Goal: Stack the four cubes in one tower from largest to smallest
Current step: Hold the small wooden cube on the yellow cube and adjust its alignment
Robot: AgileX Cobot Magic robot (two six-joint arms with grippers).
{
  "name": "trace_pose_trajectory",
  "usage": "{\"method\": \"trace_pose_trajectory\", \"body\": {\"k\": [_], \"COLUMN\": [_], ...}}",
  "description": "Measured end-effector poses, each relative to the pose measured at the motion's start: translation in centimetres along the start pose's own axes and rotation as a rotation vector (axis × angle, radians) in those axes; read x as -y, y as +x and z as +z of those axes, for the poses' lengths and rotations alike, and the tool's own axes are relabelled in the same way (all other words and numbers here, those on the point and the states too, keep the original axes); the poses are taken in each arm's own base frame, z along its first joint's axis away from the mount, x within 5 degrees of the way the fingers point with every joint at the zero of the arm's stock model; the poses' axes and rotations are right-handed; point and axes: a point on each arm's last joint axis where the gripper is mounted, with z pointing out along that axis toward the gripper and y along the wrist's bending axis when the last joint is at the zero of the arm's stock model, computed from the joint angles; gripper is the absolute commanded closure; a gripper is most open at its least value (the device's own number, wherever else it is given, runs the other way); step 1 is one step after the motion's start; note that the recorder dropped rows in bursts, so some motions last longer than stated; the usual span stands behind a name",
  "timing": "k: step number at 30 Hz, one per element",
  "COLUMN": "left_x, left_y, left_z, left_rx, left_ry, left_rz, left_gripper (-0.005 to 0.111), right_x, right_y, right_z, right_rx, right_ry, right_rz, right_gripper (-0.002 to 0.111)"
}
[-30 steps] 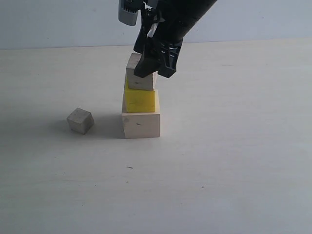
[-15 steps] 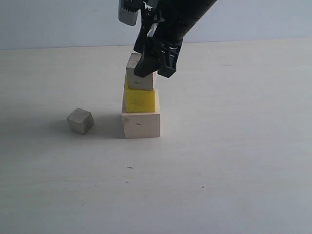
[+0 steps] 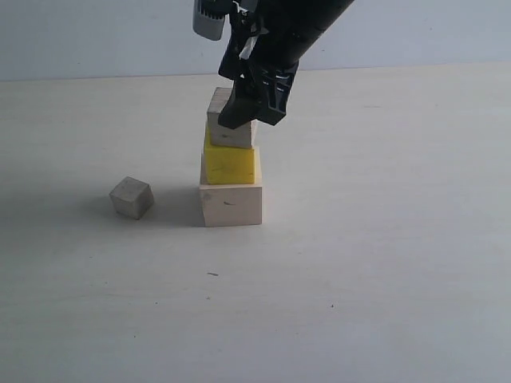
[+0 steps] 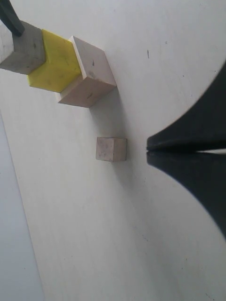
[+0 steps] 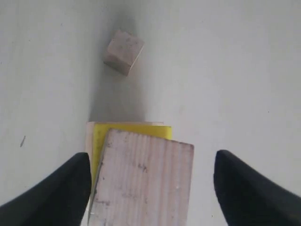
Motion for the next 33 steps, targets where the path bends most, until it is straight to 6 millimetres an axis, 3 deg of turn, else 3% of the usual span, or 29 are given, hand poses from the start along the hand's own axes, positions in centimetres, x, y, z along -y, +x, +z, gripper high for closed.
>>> {"method": "trace_pose_trajectory", "body": {"k": [6, 8, 14, 17, 33], "left_x": [0.0, 0.0, 0.0, 0.0, 0.0], "left_y": [0.0, 0.0, 0.0, 0.0, 0.0], "left_z": [0.0, 0.0, 0.0, 0.0, 0.0], "left_rx": [0.0, 0.0, 0.0, 0.0, 0.0], "left_ry": [0.0, 0.0, -0.001, -0.001, -0.002], "left_rz": [0.0, 0.0, 0.002, 0.002, 0.003], "left_gripper": [0.107, 0.107, 0.107, 0.107, 0.107], "right_x": [0.1, 0.1, 0.1, 0.0, -0.1], "right_y": [0.3, 0.5, 0.5, 0.6, 0.3], "right_z": [0.7, 1.1, 1.2, 1.2, 0.8], "right_rx": [-0.008, -0.013, -0.014, -0.016, 0.0], "right_ry": [-0.013, -0.02, -0.022, -0.028, -0.03], "right_rz": [0.03, 0.036, 0.039, 0.039, -0.005], "right_gripper": [0.042, 0.049, 0.089, 0.098, 0.099]}}
